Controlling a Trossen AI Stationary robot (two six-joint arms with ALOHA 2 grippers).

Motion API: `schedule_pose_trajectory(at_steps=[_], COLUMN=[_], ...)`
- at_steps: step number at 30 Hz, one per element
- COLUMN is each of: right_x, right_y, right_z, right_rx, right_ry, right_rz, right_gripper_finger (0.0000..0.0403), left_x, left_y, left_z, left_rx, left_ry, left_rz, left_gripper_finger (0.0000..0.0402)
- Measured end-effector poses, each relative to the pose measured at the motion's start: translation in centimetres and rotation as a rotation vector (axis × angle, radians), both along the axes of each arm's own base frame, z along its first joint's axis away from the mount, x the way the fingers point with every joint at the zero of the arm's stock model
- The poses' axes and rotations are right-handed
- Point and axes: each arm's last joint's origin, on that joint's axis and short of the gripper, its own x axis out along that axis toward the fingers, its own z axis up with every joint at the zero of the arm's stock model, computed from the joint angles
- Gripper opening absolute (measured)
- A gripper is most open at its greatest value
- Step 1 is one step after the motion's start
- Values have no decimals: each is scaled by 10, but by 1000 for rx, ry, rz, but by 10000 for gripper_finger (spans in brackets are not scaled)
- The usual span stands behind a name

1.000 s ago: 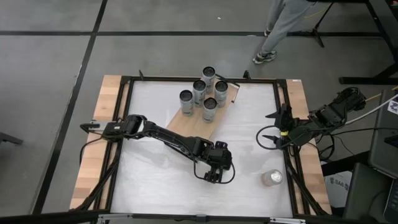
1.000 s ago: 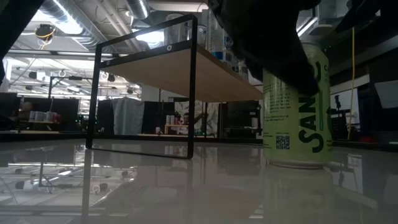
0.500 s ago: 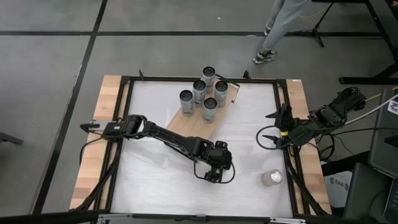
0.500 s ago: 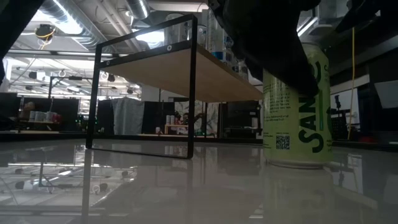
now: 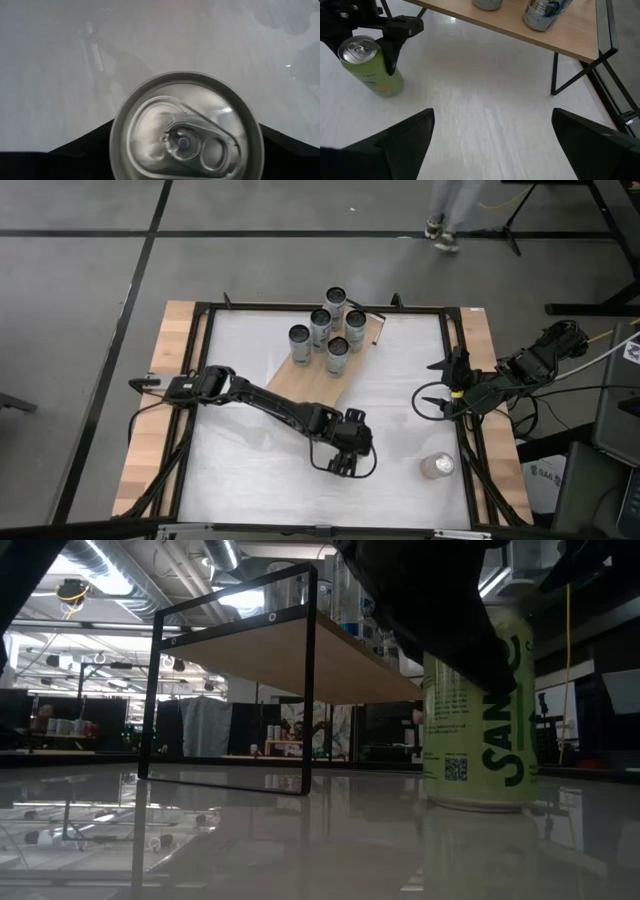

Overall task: Place canned beverage on shelf
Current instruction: Put the green soda can on the shelf

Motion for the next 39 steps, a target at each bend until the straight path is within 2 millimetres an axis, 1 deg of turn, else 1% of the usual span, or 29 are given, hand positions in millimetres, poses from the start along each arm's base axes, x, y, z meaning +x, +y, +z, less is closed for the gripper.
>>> schedule_pose_trajectory(at_steps=[4, 8, 11, 13, 19, 23, 27, 30, 35, 39], right_x=[0, 0, 0, 0, 0, 0, 0, 0, 0, 1], right_y=[0, 0, 0, 0, 0, 0, 0, 0, 0, 0], right_z=[0, 0, 0, 0, 0, 0, 0, 0, 0, 0], right_rx=[0, 0, 0, 0, 0, 1, 0, 1, 2, 2], right_ry=[0, 0, 0, 0, 0, 0, 0, -1, -2, -3], right_rz=[0, 0, 0, 0, 0, 0, 0, -1, -1, -1], right_gripper_finger=[392, 392, 392, 392, 392, 392, 392, 392, 392, 392], left_x=[-1, -1, -1, 1, 3, 2, -4, -11, -18, -23], left_y=[-2, -2, -2, -2, 3, 11, 20, 27, 39, 43], left_z=[0, 1, 8, 17, 55, 87, 116, 127, 140, 148], left_rx=[13, 8, 10, 5, -2, -5, -5, -17, -95, -98], left_ry=[-4, -5, 6, -6, -23, -47, -47, -47, -33, -38], left_rz=[5, 3, 2, 1, 10, 28, 41, 51, 79, 82], left_gripper_finger=[281, 279, 279, 279, 280, 281, 281, 282, 282, 282])
